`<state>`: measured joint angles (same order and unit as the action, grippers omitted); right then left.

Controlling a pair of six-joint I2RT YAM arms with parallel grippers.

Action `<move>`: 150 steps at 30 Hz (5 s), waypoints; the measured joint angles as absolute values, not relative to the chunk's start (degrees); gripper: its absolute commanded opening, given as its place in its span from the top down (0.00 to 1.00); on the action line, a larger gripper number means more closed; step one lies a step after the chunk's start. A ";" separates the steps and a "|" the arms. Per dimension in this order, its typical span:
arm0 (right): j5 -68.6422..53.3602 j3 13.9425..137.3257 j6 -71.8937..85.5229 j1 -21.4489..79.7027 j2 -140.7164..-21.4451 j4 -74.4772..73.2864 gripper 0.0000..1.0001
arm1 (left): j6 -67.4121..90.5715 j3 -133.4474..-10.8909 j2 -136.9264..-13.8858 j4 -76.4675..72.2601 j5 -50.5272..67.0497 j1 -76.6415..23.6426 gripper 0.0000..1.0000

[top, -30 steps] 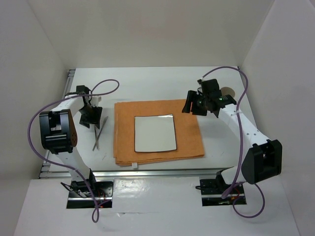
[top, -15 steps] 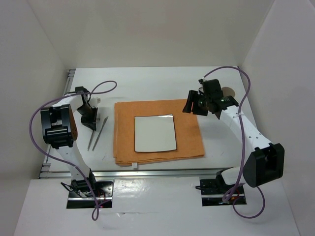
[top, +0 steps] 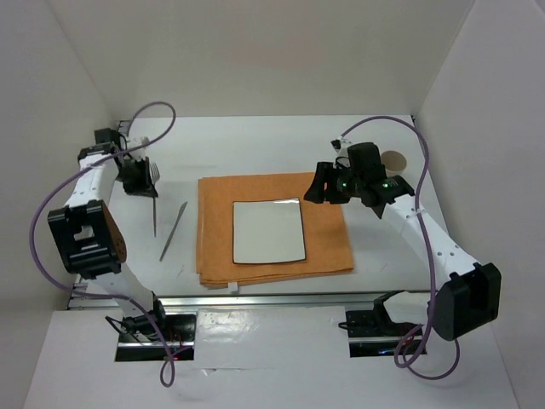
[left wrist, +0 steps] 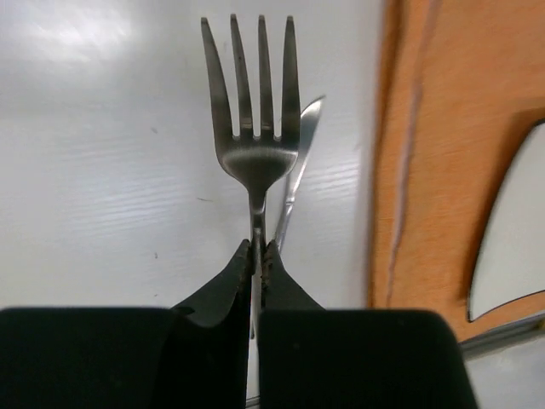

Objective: Set the dinner table for one person

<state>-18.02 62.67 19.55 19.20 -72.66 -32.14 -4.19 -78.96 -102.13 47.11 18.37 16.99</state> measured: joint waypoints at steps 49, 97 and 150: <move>-13.63 57.41 22.83 23.07 -64.18 -28.75 0.37 | 30.37 -65.63 -101.93 37.23 -0.71 -18.81 1.00; -12.56 56.90 22.83 23.11 -62.43 -31.27 0.37 | 1.28 -59.31 -98.24 37.26 -15.38 -6.28 0.27; -36.21 63.94 26.00 36.73 -90.78 9.50 0.34 | 16.86 -88.75 -92.33 42.28 40.49 -3.95 1.00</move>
